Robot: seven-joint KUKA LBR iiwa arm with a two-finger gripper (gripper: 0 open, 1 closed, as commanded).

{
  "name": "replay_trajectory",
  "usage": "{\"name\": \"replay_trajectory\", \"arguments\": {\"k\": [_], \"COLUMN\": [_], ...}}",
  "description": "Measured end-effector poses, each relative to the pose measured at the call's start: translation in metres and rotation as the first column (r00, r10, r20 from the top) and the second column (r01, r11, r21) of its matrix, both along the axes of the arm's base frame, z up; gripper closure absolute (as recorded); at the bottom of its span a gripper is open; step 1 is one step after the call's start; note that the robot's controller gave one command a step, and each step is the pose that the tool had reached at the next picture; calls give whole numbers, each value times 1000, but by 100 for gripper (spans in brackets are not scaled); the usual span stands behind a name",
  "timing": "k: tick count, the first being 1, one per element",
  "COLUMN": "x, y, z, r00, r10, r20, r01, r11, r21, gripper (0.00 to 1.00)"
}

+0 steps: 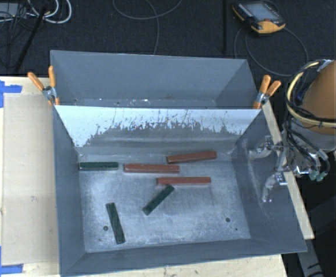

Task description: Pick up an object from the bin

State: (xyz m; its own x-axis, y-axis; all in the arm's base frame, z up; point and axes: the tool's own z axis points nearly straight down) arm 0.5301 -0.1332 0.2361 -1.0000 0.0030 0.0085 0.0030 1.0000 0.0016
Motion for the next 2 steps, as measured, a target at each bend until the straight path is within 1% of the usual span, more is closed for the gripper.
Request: {"name": "replay_trajectory", "arguments": {"k": [1,2], "x": [2,8], "y": [1,35], "z": [4,-48], "r00": [1000,999], "r10": [3,51], "r20": [8,14], "r01": [-3,-51], "r11": [1000,999], "r21": [-2,-4], "gripper": [0,0]}}
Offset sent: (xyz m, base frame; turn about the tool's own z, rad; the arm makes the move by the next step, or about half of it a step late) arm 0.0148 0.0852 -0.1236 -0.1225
